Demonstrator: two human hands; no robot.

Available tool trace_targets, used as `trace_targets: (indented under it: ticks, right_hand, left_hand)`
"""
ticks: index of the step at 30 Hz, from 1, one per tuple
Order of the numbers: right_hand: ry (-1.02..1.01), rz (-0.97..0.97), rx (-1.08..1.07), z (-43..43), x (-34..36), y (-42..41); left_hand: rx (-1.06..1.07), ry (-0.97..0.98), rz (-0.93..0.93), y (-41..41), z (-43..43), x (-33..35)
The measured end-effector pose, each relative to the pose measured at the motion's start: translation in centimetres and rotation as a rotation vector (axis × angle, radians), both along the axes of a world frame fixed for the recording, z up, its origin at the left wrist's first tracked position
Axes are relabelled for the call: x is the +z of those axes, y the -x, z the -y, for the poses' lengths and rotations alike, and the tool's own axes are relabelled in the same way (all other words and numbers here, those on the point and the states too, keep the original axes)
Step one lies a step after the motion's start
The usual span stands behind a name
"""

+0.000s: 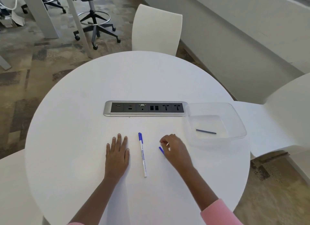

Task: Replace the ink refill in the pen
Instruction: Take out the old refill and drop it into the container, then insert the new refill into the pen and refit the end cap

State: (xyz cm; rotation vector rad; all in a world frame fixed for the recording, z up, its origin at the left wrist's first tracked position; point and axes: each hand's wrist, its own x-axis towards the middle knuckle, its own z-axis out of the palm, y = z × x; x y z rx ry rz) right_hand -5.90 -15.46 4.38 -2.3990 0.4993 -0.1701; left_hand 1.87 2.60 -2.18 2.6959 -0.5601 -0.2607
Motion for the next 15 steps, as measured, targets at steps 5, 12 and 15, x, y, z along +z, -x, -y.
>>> trace_targets:
  ticks: [5,12,15]
  right_hand:
    - [-0.057,-0.110,-0.056,-3.9,-2.6,0.1]
    - [-0.090,-0.268,-0.149,-6.7,-4.1,0.0]
    - [-0.091,-0.307,-0.162,-7.2,-4.3,0.0]
  left_hand:
    - [-0.046,-0.011,0.004,-0.1,-0.6,-0.3]
    - [-0.050,0.008,-0.003,-0.5,-0.8,-1.0]
    - [-0.060,0.024,0.008,-0.6,-0.9,-1.2]
